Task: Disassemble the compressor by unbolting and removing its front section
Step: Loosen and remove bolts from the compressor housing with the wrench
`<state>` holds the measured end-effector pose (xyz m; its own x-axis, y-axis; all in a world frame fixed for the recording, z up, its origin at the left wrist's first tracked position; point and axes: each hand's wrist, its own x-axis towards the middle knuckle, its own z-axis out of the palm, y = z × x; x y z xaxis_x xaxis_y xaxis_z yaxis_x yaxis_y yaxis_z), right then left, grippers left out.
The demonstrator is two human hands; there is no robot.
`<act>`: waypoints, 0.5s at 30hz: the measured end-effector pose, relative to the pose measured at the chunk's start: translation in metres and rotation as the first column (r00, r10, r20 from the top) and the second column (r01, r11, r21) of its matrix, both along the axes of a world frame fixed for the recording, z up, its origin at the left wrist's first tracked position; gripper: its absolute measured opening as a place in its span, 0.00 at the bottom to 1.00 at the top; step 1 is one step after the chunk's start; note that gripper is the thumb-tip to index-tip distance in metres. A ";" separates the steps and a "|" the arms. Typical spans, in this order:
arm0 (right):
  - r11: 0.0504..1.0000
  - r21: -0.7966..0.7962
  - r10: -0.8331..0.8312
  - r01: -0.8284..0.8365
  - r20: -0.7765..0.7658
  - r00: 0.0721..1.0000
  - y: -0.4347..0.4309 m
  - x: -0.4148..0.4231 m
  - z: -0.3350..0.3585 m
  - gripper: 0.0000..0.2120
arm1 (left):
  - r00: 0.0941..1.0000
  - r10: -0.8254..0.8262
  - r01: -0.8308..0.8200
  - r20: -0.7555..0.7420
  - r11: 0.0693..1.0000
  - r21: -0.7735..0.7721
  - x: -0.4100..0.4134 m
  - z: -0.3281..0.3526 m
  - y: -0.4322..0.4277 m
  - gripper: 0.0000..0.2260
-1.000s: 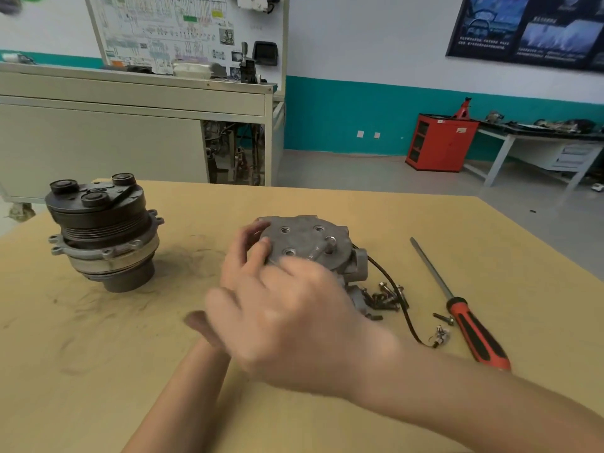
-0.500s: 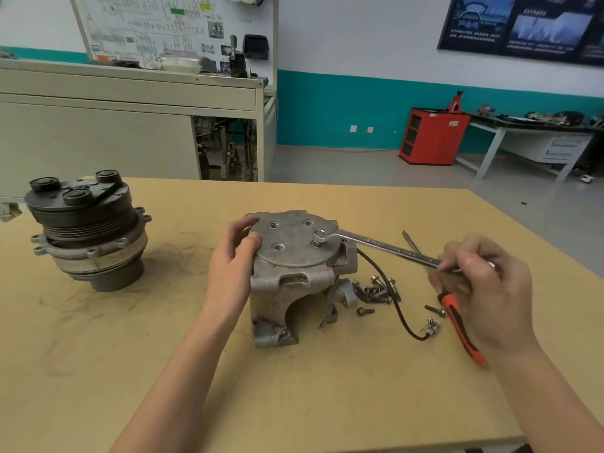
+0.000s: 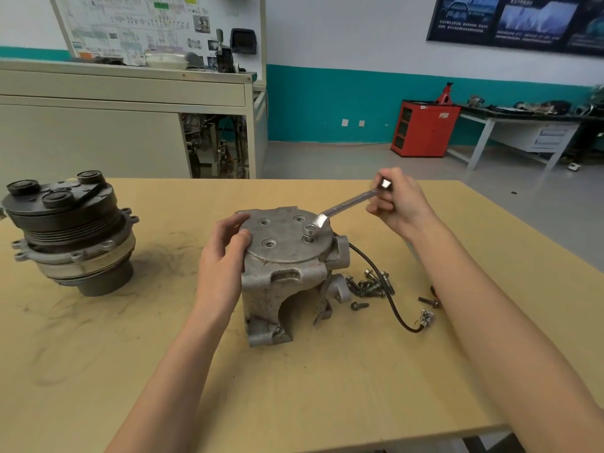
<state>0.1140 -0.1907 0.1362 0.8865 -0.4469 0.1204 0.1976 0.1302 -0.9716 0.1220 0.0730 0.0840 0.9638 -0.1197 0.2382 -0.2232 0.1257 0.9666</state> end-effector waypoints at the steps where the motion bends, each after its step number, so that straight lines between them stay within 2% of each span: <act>1: 0.999 -0.030 0.015 -0.016 -0.030 0.999 0.004 0.013 0.002 0.10 | 1.000 -0.001 0.001 0.000 1.000 -0.005 0.000 0.000 0.000 0.12; 5: 0.960 -0.275 0.014 -0.055 -0.149 0.989 0.031 0.059 0.011 0.08 | 1.000 -0.011 0.011 -0.003 1.000 -0.006 0.000 -0.001 0.000 0.12; 8: 0.825 -0.543 0.025 -0.157 -0.243 0.970 0.056 0.084 0.023 0.09 | 1.000 -0.008 0.007 0.000 1.000 -0.004 0.001 -0.001 0.001 0.12; 10: 0.628 -0.738 0.030 -0.248 -0.296 0.955 0.072 0.095 0.035 0.08 | 1.000 0.000 -0.001 -0.002 1.000 -0.013 0.000 -0.001 0.000 0.11; 12: 0.334 -0.888 -0.010 -0.316 -0.339 0.941 0.088 0.104 0.048 0.08 | 1.000 0.007 -0.007 -0.004 1.000 -0.007 -0.001 0.000 0.000 0.11; 15: -0.063 -0.945 -0.081 -0.320 -0.315 0.946 0.116 0.111 0.060 0.11 | 1.000 0.013 -0.013 0.006 1.000 0.007 -0.003 0.002 -0.001 0.12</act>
<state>0.2247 -0.0749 0.1961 0.9882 0.0763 0.1327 0.0903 -0.9907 -0.1022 0.1191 0.0723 0.0860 0.9638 -0.1085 0.2434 -0.2309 0.1161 0.9660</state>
